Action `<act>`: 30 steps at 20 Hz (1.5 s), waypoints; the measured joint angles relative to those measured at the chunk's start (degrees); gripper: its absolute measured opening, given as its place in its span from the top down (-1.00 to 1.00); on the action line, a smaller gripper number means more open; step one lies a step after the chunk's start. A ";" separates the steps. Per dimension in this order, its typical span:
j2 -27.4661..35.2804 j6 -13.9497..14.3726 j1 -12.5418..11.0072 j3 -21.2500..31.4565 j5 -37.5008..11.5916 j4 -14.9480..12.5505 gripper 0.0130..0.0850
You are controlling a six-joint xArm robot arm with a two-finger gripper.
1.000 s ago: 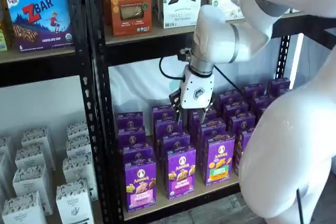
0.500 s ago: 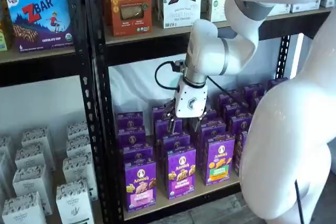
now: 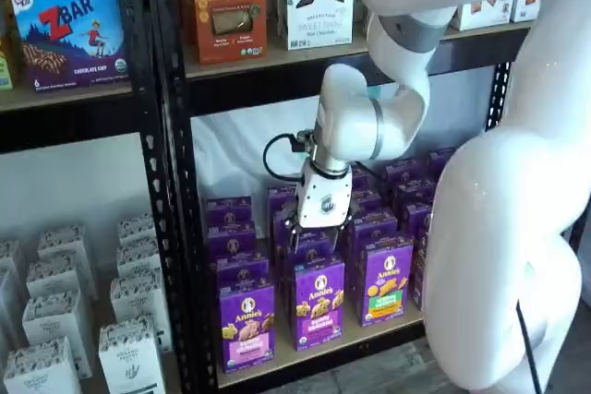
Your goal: Pick up the purple box with a pink patch in the middle, on the bottom shelf, the first box from the left
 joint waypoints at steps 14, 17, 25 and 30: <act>10.47 -2.18 2.37 -4.44 -5.16 4.18 -1.00; 12.50 -2.08 2.58 -5.59 -5.96 4.21 -1.00; 17.65 4.14 2.25 -9.48 -5.96 -2.51 -1.00; 20.39 10.75 1.83 -12.49 -5.00 -9.75 -1.00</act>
